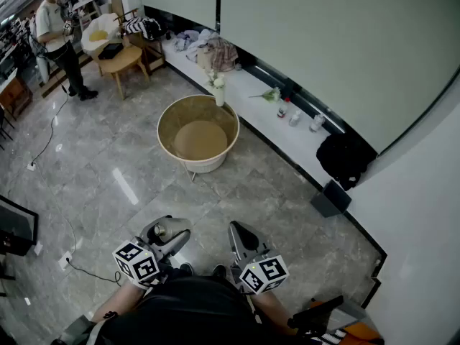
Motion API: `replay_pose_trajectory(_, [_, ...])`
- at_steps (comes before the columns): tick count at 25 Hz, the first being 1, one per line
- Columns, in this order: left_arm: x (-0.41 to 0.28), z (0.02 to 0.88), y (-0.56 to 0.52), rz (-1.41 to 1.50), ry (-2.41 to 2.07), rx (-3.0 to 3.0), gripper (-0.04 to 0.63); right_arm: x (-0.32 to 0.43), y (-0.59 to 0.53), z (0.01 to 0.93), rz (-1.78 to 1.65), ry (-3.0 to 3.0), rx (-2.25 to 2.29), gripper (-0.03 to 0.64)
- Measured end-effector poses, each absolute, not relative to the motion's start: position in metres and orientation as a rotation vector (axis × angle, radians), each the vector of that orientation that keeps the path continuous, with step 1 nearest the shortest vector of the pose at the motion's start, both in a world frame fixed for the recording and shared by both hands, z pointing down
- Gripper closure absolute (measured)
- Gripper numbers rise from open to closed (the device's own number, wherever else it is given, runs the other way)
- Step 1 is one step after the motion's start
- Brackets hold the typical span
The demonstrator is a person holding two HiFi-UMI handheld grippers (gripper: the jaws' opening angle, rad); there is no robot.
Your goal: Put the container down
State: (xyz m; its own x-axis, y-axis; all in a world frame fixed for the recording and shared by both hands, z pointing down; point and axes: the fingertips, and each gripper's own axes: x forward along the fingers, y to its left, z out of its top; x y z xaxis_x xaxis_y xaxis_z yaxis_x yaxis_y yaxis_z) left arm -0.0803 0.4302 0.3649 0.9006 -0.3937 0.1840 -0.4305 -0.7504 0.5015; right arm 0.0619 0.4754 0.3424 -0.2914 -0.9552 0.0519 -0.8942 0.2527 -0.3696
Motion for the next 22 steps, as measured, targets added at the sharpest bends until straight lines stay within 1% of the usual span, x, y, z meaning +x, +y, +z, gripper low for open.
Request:
replay_pose_trajectory(8, [-0.119,0.379,0.463,0.112,-0.587,2.512,0.255,0.034,0.498,0.350,-0.516,2.343,-1.814,0.615])
replay_pose_trajectory(11, [-0.131,0.387,0.465,0.129,-0.604,2.497,0.255,0.034,0.500,0.350,-0.485,2.316,-1.923,0.615])
replay_pose_trajectory(14, [-0.137,0.388,0.464,0.133,-0.628,2.506,0.255,0.031,0.502,0.334,-0.286,2.365,-2.044,0.615])
replay_pose_trajectory(18, [-0.135,0.378,0.457,0.128,-0.666,2.553,0.255,0.000,0.502,0.314,0.076,2.696,-2.062,0.615])
replay_pose_trajectory(22, [-0.124,0.370,0.454,0.208,-0.729,2.645,0.255,0.001,0.499,0.314,0.200,2.795,-2.034,0.615])
